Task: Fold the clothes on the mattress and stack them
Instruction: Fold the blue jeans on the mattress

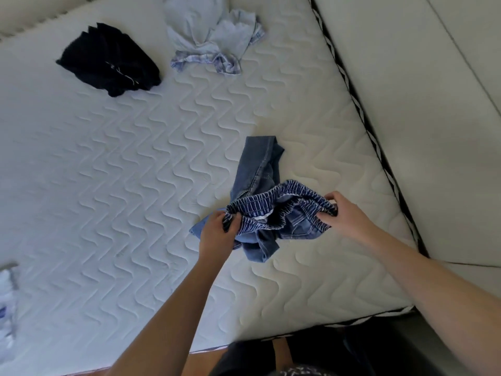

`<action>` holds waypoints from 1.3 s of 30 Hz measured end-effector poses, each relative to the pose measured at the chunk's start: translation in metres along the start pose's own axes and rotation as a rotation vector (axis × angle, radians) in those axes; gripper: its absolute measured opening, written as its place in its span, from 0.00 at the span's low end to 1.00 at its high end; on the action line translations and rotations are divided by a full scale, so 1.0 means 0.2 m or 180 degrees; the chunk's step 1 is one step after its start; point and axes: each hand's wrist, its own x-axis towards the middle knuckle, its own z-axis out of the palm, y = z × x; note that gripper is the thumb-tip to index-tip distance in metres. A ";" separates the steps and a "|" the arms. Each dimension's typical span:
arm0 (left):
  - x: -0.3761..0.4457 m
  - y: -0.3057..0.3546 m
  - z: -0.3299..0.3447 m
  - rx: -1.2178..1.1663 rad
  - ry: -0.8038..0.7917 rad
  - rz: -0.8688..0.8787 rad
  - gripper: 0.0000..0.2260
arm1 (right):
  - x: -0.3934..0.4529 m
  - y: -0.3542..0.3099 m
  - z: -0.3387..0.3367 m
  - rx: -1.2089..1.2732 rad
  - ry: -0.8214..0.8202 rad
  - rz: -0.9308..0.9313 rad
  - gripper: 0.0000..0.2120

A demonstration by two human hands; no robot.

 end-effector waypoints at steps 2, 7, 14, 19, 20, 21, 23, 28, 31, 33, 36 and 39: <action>-0.06 0.06 -0.12 -0.0047 0.0079 0.0150 0.07 | -0.14 -0.08 -0.02 0.0106 -0.0054 -0.0069 0.22; -0.19 0.17 -0.48 -0.0099 0.0057 0.0856 0.05 | -0.42 -0.26 -0.08 0.0456 -0.0017 -0.0359 0.23; -0.31 0.10 -0.85 -0.0495 0.0574 0.1004 0.12 | -0.59 -0.55 -0.10 0.0119 0.0174 -0.0846 0.21; -0.34 -0.12 -1.09 -0.0465 0.0869 0.0928 0.12 | -0.65 -0.84 -0.02 -0.0015 0.0486 -0.1376 0.20; -0.34 -0.17 -1.13 -0.0450 0.0909 0.0937 0.16 | -0.66 -0.89 0.01 -0.0124 0.0497 -0.1491 0.20; -0.34 -0.23 -1.17 -0.0476 0.0895 0.0996 0.18 | -0.67 -0.95 0.06 -0.0259 0.0500 -0.1633 0.20; -0.33 -0.36 -1.25 -0.0453 0.0777 0.1340 0.21 | -0.70 -1.04 0.15 -0.0620 0.0481 -0.1978 0.18; -0.24 -0.73 -1.50 0.0259 0.0091 0.1785 0.12 | -0.72 -1.22 0.45 -0.1566 0.0653 -0.2282 0.10; -0.20 -0.93 -1.67 0.0701 -0.0350 0.1737 0.12 | -0.73 -1.31 0.61 -0.1868 0.0438 -0.2013 0.13; -0.19 -0.99 -1.74 0.0844 -0.0577 0.1743 0.12 | -0.73 -1.35 0.68 -0.2109 0.0127 -0.1813 0.14; -0.20 -1.08 -1.82 0.1055 -0.0770 0.1972 0.11 | -0.75 -1.40 0.78 -0.2476 -0.0156 -0.1674 0.15; -0.23 -1.12 -1.85 0.1186 -0.0599 0.2295 0.10 | -0.80 -1.39 0.80 -0.2726 -0.0133 -0.1769 0.11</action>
